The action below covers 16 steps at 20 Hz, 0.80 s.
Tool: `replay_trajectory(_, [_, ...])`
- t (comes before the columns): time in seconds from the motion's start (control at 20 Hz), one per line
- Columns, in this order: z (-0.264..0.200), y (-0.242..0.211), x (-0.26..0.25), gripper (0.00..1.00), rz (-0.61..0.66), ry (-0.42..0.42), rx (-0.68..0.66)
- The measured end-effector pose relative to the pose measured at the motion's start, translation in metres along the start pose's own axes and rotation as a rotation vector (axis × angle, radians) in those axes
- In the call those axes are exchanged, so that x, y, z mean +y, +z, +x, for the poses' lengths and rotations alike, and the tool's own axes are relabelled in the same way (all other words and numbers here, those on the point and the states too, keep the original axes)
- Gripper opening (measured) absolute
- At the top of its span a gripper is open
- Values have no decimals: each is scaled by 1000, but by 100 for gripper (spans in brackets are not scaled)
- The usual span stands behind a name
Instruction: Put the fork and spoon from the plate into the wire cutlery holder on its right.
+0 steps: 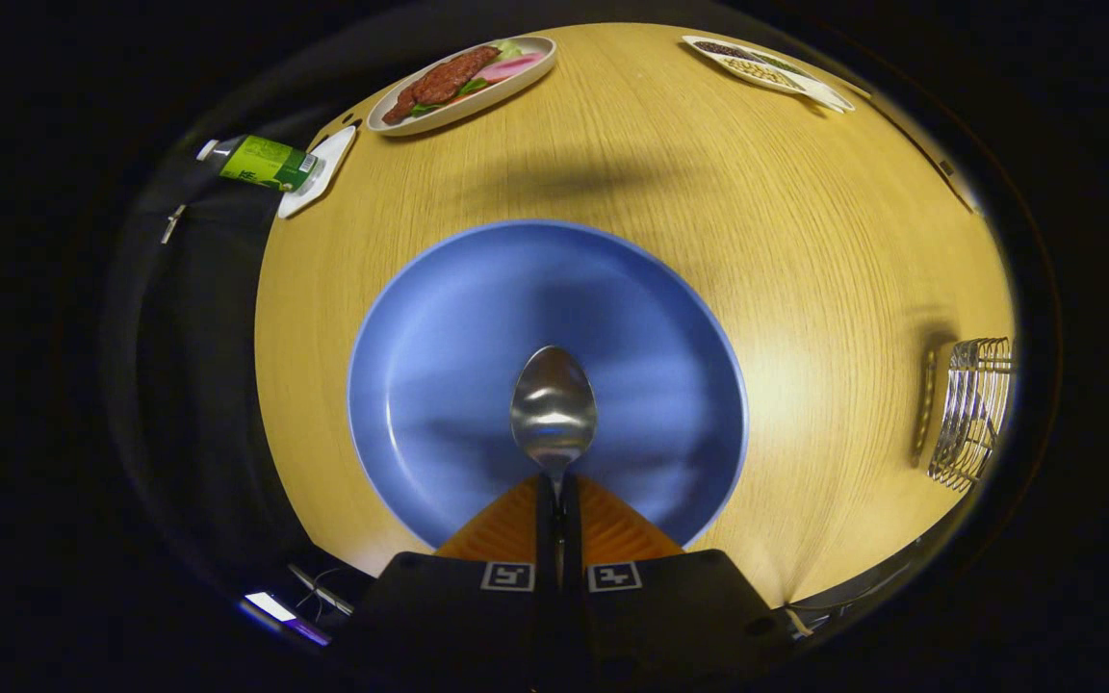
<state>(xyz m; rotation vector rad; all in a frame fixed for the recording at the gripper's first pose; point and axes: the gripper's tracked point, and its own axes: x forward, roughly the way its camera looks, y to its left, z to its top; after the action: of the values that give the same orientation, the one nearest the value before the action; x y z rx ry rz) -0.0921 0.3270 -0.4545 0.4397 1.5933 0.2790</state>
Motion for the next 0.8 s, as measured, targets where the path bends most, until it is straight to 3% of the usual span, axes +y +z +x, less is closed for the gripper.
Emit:
replay_trajectory(0.4, [-41,11,12,5,29,158,-62])
replay_trajectory(0.8, [-141,33,10,5,-14,292,-203])
